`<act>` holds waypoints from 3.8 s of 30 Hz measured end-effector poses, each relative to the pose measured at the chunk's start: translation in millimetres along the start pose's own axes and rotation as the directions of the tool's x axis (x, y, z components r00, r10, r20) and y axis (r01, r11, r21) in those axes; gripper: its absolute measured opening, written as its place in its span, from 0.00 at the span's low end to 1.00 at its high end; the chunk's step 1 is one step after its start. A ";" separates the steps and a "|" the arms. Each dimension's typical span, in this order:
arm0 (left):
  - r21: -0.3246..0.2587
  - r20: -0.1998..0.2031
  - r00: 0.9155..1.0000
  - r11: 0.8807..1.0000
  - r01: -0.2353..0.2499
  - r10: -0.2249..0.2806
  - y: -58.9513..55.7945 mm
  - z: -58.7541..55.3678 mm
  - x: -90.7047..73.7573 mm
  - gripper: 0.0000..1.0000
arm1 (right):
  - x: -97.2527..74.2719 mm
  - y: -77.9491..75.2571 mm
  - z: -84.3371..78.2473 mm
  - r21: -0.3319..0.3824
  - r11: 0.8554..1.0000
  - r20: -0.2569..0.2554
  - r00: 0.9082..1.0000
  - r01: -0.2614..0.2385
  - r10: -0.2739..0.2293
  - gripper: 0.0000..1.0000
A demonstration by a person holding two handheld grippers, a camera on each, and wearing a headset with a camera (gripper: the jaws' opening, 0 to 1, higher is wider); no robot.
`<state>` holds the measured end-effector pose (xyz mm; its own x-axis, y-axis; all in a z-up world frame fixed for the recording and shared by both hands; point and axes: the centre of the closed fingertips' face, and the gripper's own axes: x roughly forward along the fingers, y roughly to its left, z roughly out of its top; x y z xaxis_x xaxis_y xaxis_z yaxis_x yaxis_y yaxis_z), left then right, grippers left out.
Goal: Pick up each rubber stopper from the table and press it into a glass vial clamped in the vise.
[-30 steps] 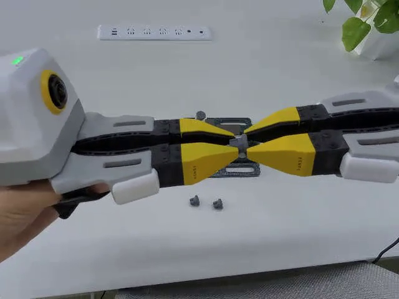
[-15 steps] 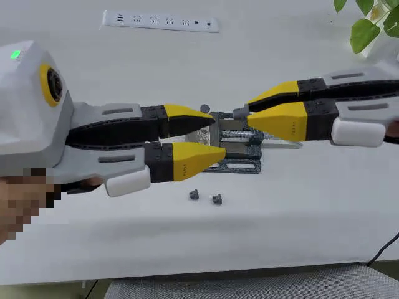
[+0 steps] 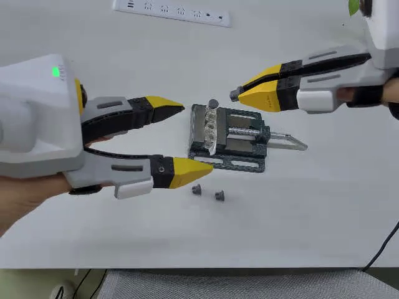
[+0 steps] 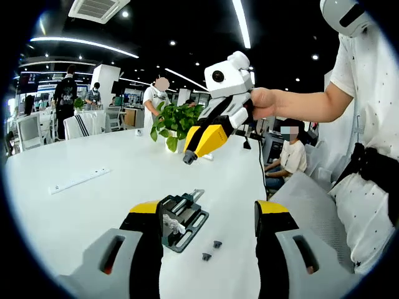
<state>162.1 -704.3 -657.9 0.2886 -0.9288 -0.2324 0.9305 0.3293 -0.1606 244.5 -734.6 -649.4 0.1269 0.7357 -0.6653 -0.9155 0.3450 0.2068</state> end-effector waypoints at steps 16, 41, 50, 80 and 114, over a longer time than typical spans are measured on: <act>0.070 -0.096 0.993 0.996 -0.063 0.070 19.8 -36.9 0.2 0.76 | 54.5 -35.5 -32.1 -0.100 0.994 -0.284 0.956 0.048 -0.075 0.06; 0.052 -0.097 0.992 0.996 -0.075 0.080 24.3 -59.4 2.3 0.91 | 92.2 -60.2 -70.4 -0.114 0.992 -0.443 0.892 0.049 -0.095 0.06; 0.045 -0.090 0.993 0.996 -0.071 0.075 25.2 -62.2 -0.2 0.90 | 94.9 -64.0 -76.2 -0.127 0.991 -0.467 0.878 0.050 -0.104 0.06; 0.023 -0.079 0.995 0.998 -0.059 0.061 22.4 -60.9 4.8 0.88 | 101.8 -71.2 -73.0 -0.240 0.970 -0.584 0.791 0.045 -0.182 0.05; 0.010 -0.065 0.996 0.998 -0.057 0.058 21.2 -57.3 6.3 0.86 | 99.2 -65.2 -78.2 -0.242 0.970 -0.620 0.764 0.030 -0.179 0.05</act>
<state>170.7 -693.4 -717.7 0.3267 -0.8951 -0.3035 0.9146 0.3804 -0.1375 286.9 -729.7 -784.9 0.0240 0.1383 -0.9901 -0.9765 0.2156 0.0064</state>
